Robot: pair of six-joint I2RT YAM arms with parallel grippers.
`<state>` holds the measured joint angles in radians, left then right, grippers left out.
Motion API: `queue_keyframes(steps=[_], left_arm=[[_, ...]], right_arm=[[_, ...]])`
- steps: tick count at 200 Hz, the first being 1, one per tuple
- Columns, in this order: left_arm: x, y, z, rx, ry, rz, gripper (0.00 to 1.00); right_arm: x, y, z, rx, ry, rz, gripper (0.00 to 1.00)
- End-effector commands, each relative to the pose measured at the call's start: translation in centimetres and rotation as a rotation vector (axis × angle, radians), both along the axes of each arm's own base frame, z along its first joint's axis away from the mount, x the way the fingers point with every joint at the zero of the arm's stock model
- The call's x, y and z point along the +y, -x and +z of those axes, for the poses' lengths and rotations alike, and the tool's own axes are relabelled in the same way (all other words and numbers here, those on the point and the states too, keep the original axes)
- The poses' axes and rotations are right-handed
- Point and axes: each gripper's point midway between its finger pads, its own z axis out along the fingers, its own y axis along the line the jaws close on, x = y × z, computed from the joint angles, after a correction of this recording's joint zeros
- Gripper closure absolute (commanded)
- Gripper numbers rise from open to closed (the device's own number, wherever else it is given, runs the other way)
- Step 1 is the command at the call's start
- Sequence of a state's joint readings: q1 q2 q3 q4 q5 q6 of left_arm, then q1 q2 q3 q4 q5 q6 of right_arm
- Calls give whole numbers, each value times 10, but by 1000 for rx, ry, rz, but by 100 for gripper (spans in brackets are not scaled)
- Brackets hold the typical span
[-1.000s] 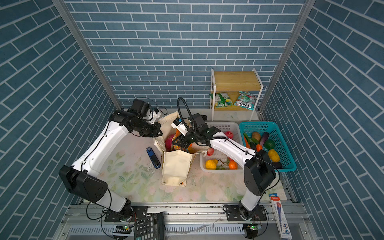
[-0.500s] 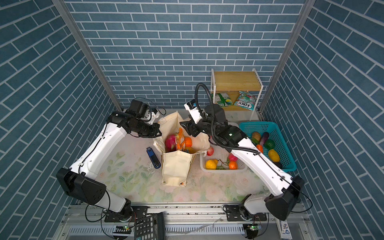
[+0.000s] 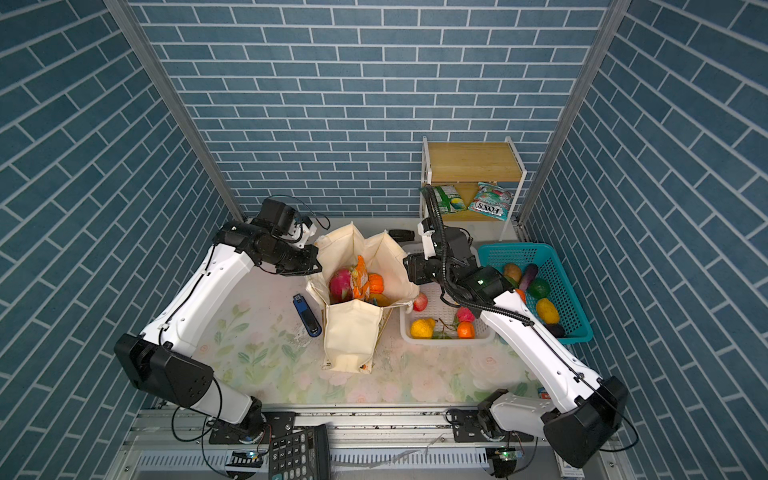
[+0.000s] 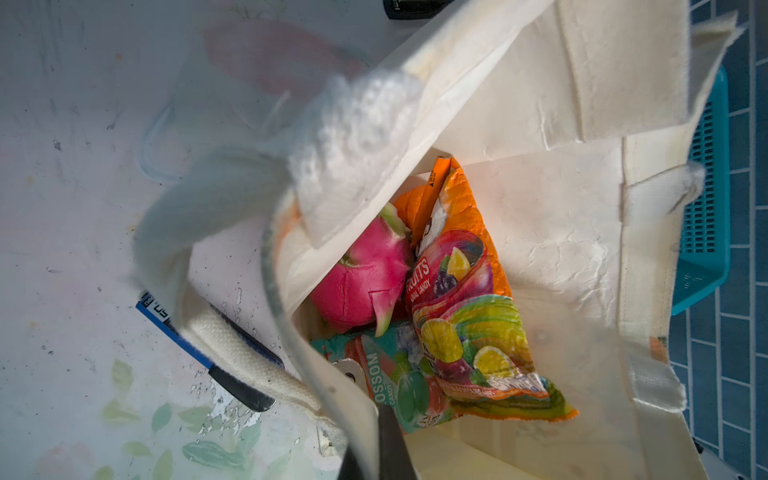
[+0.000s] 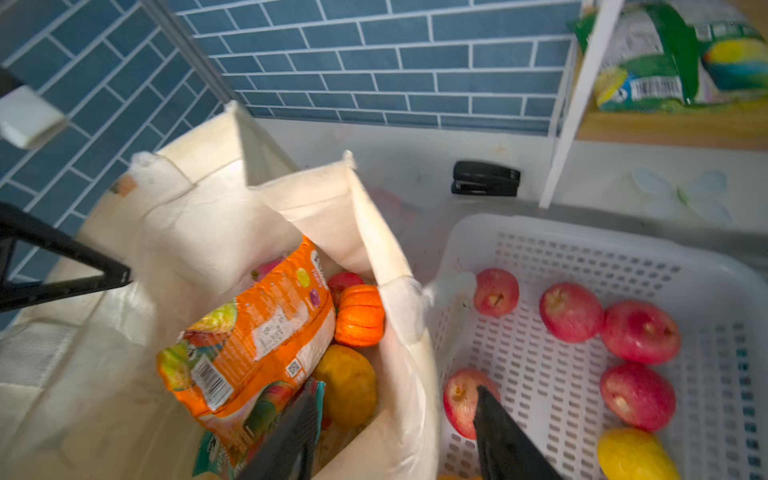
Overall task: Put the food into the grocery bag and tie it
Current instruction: 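Raise the right gripper up and away from the cream bag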
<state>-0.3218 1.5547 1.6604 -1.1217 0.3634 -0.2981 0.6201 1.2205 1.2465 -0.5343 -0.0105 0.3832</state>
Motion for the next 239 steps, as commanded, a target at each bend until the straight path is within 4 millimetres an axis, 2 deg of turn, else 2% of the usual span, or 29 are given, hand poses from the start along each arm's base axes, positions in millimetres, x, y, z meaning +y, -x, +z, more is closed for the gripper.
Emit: queue_keyframes(steps=[1, 31, 58, 78, 105, 127, 143, 157, 185, 202, 218, 239], left_arm=[[8, 7, -4, 63, -32, 36, 95], [12, 7, -5, 77, -52, 57, 96], [14, 5, -5, 84, -59, 74, 96], [14, 5, -6, 88, -60, 78, 96], [17, 7, -9, 100, -77, 87, 96], [19, 10, -6, 95, -80, 95, 96], [20, 11, -1, 90, -81, 99, 96], [20, 11, 10, 73, -70, 109, 97], [19, 11, 50, 8, -28, 127, 100], [17, 11, 65, -13, 2, 138, 100], [13, 10, 70, -17, 28, 144, 100], [10, 9, 63, -6, 30, 154, 100]], right_arm=[[-20, 14, -7, 115, -67, -131, 38], [-29, 19, -31, 200, -112, -180, 38], [-29, 23, -63, 290, -122, -187, 39], [-14, 28, -82, 363, -143, -120, 42], [5, 23, -90, 375, -172, -39, 47], [14, 17, -82, 353, -173, 2, 59], [19, 12, -69, 333, -181, 27, 83], [28, 9, -45, 296, -208, 66, 100], [51, 7, 22, 135, -251, 203, 100], [61, 10, 49, 54, -242, 275, 100], [68, 13, 57, 36, -238, 315, 100], [72, 14, 41, 86, -221, 329, 100]])
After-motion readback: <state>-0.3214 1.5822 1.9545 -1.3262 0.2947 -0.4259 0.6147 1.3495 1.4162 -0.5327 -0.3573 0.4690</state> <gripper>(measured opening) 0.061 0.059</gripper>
